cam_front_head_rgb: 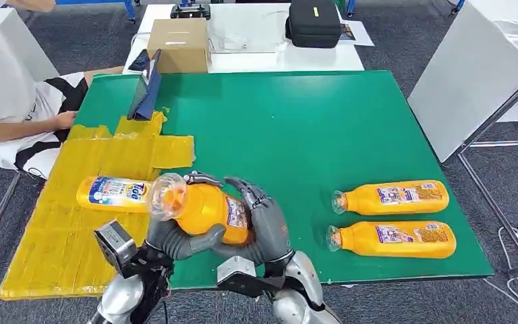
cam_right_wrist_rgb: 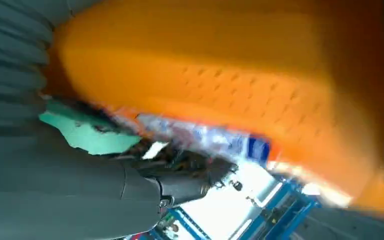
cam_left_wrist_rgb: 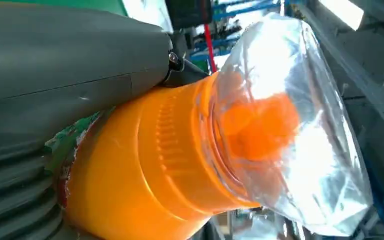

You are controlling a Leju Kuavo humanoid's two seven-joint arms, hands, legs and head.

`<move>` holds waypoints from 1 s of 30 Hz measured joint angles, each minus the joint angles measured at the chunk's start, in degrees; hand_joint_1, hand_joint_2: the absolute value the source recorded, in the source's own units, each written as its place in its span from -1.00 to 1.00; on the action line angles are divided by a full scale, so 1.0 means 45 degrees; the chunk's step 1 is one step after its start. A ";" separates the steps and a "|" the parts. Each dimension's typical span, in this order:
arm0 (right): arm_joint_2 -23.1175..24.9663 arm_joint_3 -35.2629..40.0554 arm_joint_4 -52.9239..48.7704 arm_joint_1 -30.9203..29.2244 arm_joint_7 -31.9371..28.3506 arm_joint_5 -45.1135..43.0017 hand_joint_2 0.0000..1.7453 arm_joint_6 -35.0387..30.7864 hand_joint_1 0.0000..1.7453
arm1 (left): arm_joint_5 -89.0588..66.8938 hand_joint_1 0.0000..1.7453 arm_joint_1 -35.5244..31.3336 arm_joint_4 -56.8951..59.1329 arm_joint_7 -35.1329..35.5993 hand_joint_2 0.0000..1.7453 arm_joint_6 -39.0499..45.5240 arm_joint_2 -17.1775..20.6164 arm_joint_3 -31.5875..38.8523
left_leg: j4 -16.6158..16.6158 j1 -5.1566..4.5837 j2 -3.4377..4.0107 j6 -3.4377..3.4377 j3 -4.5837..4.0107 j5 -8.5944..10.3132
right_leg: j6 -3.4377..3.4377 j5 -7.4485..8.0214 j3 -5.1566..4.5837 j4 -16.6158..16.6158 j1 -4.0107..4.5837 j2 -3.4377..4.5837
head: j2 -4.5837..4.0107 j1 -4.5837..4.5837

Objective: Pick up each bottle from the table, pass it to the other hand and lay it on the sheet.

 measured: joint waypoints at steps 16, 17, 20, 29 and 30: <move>-0.0855 -0.1535 -0.3226 0.0871 -0.0224 0.1220 1.00 -0.1424 -1.00 | -0.9310 1.00 -0.0766 -0.0233 0.0972 1.00 0.6107 0.0491 0.2404 | 0.0001 0.0000 -0.0002 0.0000 -0.0002 0.0000 | 0.0000 0.0000 -0.0006 0.0001 0.0000 -0.0006 | 0.0000 0.0000; -0.0894 -0.1560 -0.3367 0.0893 -0.0229 0.1395 1.00 -0.1473 -1.00 | -1.0331 1.00 -0.0811 -0.0204 0.1307 1.00 0.6370 0.0530 0.2492 | 0.0001 0.0000 0.0000 0.0000 -0.0002 0.0000 | 0.0000 0.0001 -0.0009 0.0001 0.0000 -0.0006 | 0.0000 0.0000; -0.1208 -0.1589 -0.3987 0.0897 -0.0050 0.2218 1.00 -0.1584 -1.00 | -1.6104 1.00 -0.1437 0.0502 0.3035 1.00 0.7340 0.0620 0.3127 | 0.0002 0.0000 -0.0008 0.0002 -0.0003 0.0005 | 0.0000 0.0001 -0.0003 0.0000 -0.0001 -0.0013 | 0.0000 0.0000; -0.1918 -0.1521 -0.5051 0.0252 0.0311 0.2725 1.00 -0.1012 -1.00 | -2.0094 1.00 -0.5130 0.6533 1.0496 1.00 0.6607 0.3204 -0.0059 | 0.0001 0.0006 0.0010 -0.0010 0.0003 0.0066 | -0.0043 0.0048 -0.0015 0.0010 0.0008 -0.0018 | 0.0000 -0.0010; -0.1952 -0.1516 -0.5095 0.0227 0.0311 0.2725 1.00 -0.1007 -1.00 | -2.0104 1.00 -0.5306 0.6905 1.0448 1.00 0.6607 0.3365 -0.0396 | 0.0001 0.0007 0.0010 -0.0010 -0.0003 0.0067 | -0.0041 0.0047 -0.0014 0.0012 0.0008 -0.0019 | 0.0000 0.0010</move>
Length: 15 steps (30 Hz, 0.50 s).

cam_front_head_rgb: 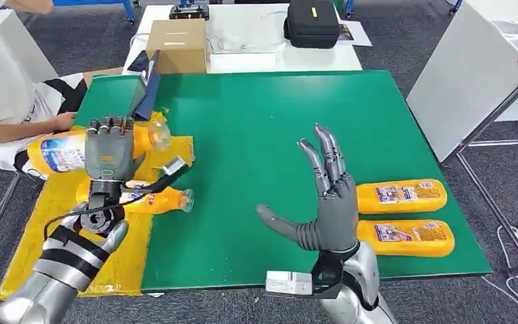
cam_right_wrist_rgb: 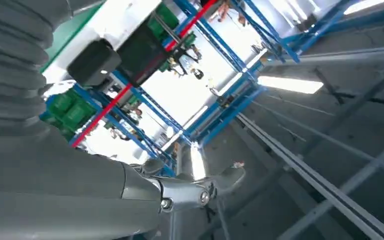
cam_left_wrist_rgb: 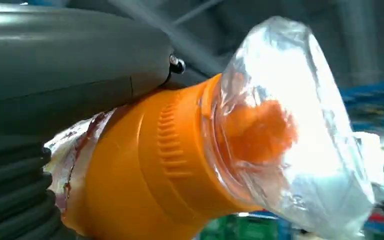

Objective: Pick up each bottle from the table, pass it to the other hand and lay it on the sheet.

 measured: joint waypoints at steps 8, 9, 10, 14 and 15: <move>-0.0165 0.0170 -0.0092 -0.0211 -0.0005 -0.0102 1.00 0.0102 -1.00 | -0.0048 1.00 -0.1078 0.2534 -0.0212 1.00 -0.0869 0.0434 -0.1420 | 0.0002 -0.0009 -0.0018 0.0002 -0.0025 -0.0006 | 0.0004 -0.0008 -0.0013 -0.0005 -0.0009 -0.0008 | 0.0000 -0.0010; -0.0175 0.0209 -0.0092 -0.0258 -0.0005 -0.0117 1.00 0.0102 -1.00 | -0.0015 1.00 -0.1278 0.3102 -0.0509 1.00 -0.0913 0.0380 -0.1430 | 0.0002 -0.0007 -0.0016 0.0002 -0.0025 -0.0005 | 0.0004 -0.0008 -0.0013 -0.0005 -0.0007 -0.0008 | 0.0000 -0.0005; -0.0180 0.0257 -0.0088 -0.0297 -0.0005 -0.0141 1.00 0.0102 -1.00 | 0.0116 1.00 -0.1464 0.3734 -0.0815 1.00 -0.0957 0.0292 -0.1382 | 0.0002 -0.0007 -0.0016 0.0002 -0.0024 -0.0005 | 0.0003 -0.0008 -0.0014 -0.0004 -0.0007 -0.0007 | 0.0000 -0.0005; -0.0209 0.0330 -0.0068 -0.0323 0.0000 -0.0185 1.00 0.0102 -1.00 | 0.0839 1.00 -0.1989 0.5629 -0.1656 1.00 -0.1306 -0.0234 -0.0761 | 0.0002 -0.0004 -0.0015 0.0001 -0.0023 -0.0002 | 0.0003 -0.0007 -0.0015 -0.0002 -0.0004 -0.0007 | 0.0000 -0.0005; -0.0219 0.0345 -0.0053 -0.0324 0.0000 -0.0185 1.00 0.0102 -1.00 | 0.1029 0.68 -0.2101 0.6009 -0.1792 1.00 -0.1404 -0.0348 -0.0543 | 0.0002 -0.0004 -0.0016 0.0001 -0.0024 -0.0002 | 0.0003 -0.0006 -0.0013 -0.0002 -0.0004 -0.0007 | 0.0000 -0.0005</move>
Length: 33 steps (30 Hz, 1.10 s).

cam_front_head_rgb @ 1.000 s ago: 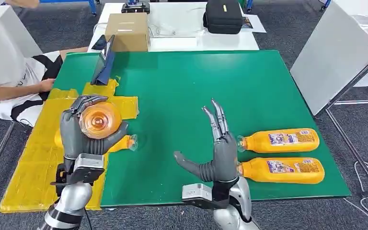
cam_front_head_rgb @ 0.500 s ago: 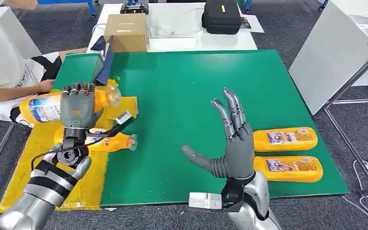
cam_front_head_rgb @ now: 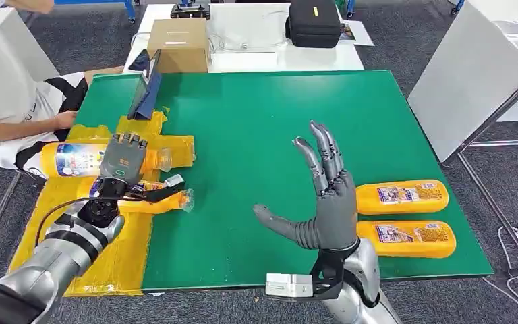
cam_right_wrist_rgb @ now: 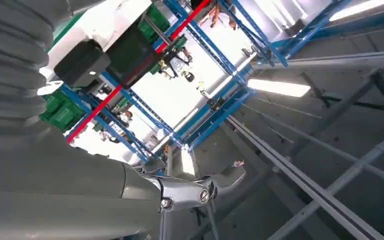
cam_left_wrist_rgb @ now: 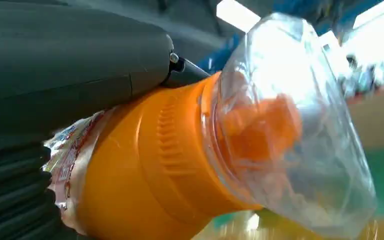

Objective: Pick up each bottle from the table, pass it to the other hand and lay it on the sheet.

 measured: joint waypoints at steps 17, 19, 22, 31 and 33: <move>-0.0029 0.0024 0.0364 -0.0175 0.0121 0.0034 1.00 0.0408 -1.00 | 0.2745 -1.00 -0.0270 0.2129 -0.1900 1.00 -0.1039 -0.1297 0.3450 | 0.0000 -0.0001 0.0000 0.0000 -0.0004 -0.0001 | 0.0000 -0.0001 -0.0001 0.0000 -0.0001 -0.0003 | 0.0000 0.0000; -0.0029 0.0024 0.0379 -0.0176 0.0131 0.0034 1.00 0.0408 -1.00 | 0.2745 -1.00 -0.0282 0.2178 -0.1900 1.00 -0.1039 -0.1336 0.3528 | 0.0000 -0.0001 0.0000 0.0000 -0.0005 -0.0001 | 0.0000 -0.0001 0.0000 0.0000 -0.0002 -0.0003 | 0.0000 0.0000; -0.0029 0.0024 0.0398 -0.0182 0.0131 0.0034 1.00 0.0408 -1.00 | 0.2750 -1.00 -0.0295 0.2236 -0.1900 1.00 -0.1044 -0.1365 0.3601 | 0.0001 -0.0002 0.0000 0.0000 -0.0005 -0.0001 | 0.0001 0.0000 0.0000 0.0000 -0.0003 -0.0003 | 0.0000 0.0000; -0.0029 0.0029 0.0447 -0.0211 0.0175 0.0073 1.00 0.0423 -1.00 | 0.2940 -1.00 -0.0319 0.2338 -0.2046 1.00 -0.1083 -0.1438 0.3810 | 0.0000 -0.0001 0.0000 0.0000 -0.0005 -0.0002 | 0.0000 -0.0001 -0.0001 0.0000 -0.0001 -0.0003 | 0.0000 0.0000; -0.0029 0.0024 0.0490 -0.0218 0.0276 0.0131 1.00 0.0481 -1.00 | 0.3201 -1.00 -0.0318 0.2338 -0.2263 1.00 -0.1185 -0.1448 0.3906 | 0.0000 -0.0001 -0.0001 0.0000 -0.0005 -0.0001 | 0.0000 -0.0001 -0.0001 0.0000 -0.0001 -0.0003 | 0.0000 -0.0005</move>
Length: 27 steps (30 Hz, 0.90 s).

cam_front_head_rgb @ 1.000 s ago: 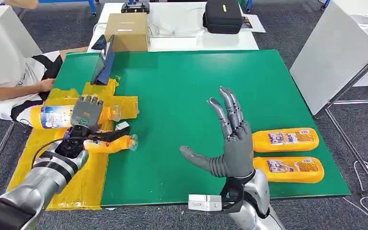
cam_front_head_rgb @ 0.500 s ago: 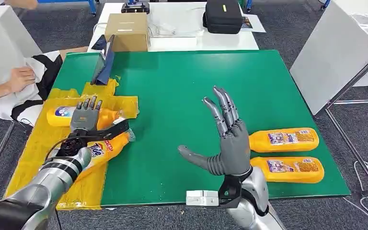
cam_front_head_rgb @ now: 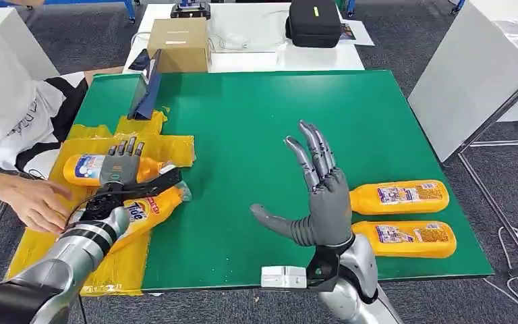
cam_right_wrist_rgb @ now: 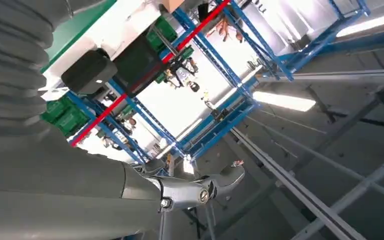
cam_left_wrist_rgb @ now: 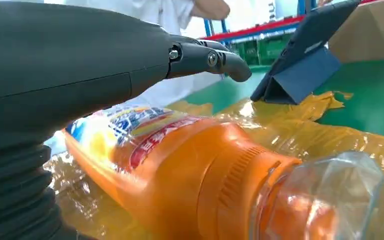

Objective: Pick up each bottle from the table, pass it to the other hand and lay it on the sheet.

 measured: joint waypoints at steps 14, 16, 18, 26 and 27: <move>-0.1553 -0.0640 0.1097 -0.0522 0.3294 0.3186 1.00 0.3705 -1.00 | 0.6386 -1.00 0.4481 -0.8336 -0.6015 1.00 0.2470 -0.0921 0.1725 | 0.0007 -0.0018 -0.0026 0.0028 -0.0028 -0.0020 | 0.0048 -0.0032 -0.0003 -0.0011 -0.0034 -0.0002 | 0.0000 0.0010; -0.2107 -0.1033 0.1248 -0.0530 0.3386 0.3351 1.00 0.4128 -1.00 | 0.7389 -1.00 0.5501 -1.0673 -0.5874 1.00 0.1645 -0.1010 0.1686 | 0.0008 -0.0039 -0.0039 0.0057 -0.0029 -0.0041 | 0.0048 -0.0032 -0.0002 -0.0014 -0.0046 -0.0010 | 0.0000 0.0005; -0.2558 -0.1436 0.1360 -0.0466 0.3493 0.3487 1.00 0.4395 -1.00 | 0.8662 -1.00 0.6320 -1.2435 -0.5848 1.00 0.0630 -0.1059 0.1661 | 0.0008 -0.0053 -0.0036 0.0061 -0.0026 -0.0048 | 0.0049 -0.0033 -0.0004 -0.0016 -0.0049 -0.0009 | 0.0000 0.0000; -0.3794 -0.3396 0.1428 0.0569 0.3537 0.3590 1.00 0.4717 -1.00 | 1.1085 -1.00 0.8837 -1.5888 -0.6286 1.00 -0.2303 -0.1278 0.1219 | 0.0006 -0.0050 -0.0051 0.0061 -0.0028 -0.0055 | 0.0085 -0.0059 0.0003 -0.0017 -0.0046 -0.0025 | 0.0000 0.0000; -0.3909 -0.3574 0.1428 0.0635 0.3542 0.3594 1.00 0.4779 -1.00 | 1.1182 -1.00 0.8955 -1.6061 -0.6286 1.00 -0.2505 -0.1288 0.1171 | 0.0006 -0.0050 -0.0051 0.0059 -0.0026 -0.0057 | 0.0085 -0.0059 0.0003 -0.0017 -0.0046 -0.0025 | 0.0000 0.0000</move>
